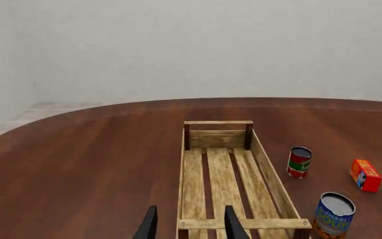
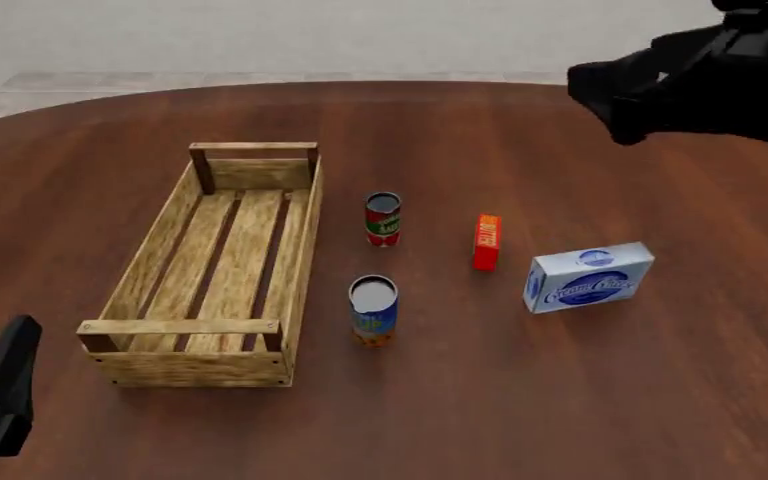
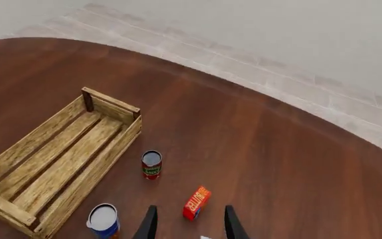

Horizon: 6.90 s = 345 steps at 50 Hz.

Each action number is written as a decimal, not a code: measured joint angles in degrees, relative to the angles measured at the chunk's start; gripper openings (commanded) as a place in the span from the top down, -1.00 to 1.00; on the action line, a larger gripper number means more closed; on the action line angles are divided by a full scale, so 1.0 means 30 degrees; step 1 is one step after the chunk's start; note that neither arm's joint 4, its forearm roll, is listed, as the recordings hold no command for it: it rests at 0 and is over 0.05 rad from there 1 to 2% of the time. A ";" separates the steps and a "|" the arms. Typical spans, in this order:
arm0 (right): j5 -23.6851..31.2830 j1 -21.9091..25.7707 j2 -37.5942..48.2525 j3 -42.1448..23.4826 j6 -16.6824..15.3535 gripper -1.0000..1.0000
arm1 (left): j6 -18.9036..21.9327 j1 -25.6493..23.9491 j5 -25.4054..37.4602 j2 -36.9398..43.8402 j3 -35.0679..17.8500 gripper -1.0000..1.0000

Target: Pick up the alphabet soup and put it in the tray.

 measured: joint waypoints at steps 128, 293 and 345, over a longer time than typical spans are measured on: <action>0.1263 0.6296 1.5733 -0.6345 0.3236 -1.00 | 0.0000 0.0000 0.0000 0.0000 0.0000 -1.00; -0.0477 0.6545 1.8302 -0.5174 0.4464 -1.00 | 0.0000 0.0000 0.0000 0.0000 0.0000 -1.00; -0.1011 0.6532 1.8698 -0.5082 0.4804 -1.00 | 0.0000 0.0000 0.0000 0.0000 0.0000 -1.00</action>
